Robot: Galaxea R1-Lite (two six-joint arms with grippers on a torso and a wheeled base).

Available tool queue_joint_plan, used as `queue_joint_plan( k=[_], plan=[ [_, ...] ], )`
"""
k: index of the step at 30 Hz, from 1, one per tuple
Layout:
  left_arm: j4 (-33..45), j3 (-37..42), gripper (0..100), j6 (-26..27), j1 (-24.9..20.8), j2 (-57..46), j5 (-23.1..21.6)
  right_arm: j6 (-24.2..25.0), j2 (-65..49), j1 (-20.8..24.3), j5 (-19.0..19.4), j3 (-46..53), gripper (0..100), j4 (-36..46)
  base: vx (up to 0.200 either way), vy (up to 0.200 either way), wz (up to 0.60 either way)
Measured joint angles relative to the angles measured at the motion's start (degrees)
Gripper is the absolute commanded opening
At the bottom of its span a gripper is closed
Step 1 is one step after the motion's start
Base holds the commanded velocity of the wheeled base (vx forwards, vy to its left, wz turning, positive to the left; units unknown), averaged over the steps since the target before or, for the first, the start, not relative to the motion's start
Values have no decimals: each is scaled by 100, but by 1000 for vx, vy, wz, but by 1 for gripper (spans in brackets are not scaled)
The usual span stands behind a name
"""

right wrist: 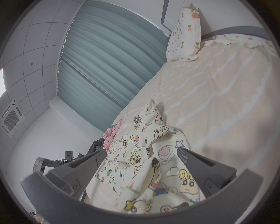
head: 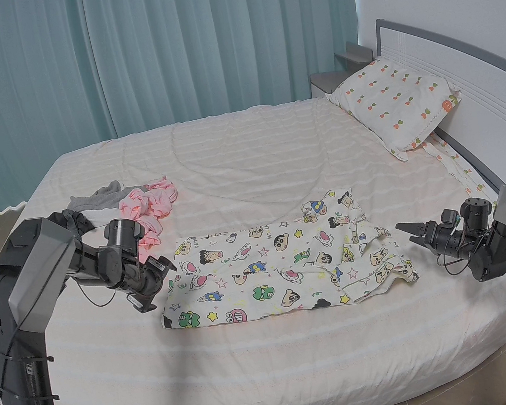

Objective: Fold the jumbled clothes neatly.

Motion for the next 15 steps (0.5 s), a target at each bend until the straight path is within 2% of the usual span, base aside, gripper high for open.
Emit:
queue_joint_plan(
  k=[6,11,15],
  plan=[
    [-430,1235,100,24,157,-833,-585,0,-692,-83,-165,1482,100,-563,0,0,0],
    [-1410,2573,100,-132,272,-1534,-922,-9,-1301,-11,-483,2710,100,-978,0,0,0],
    [-2369,3723,100,-436,317,-2049,-1215,-7,-1659,72,-707,3454,100,-1191,200,0,0]
  ],
)
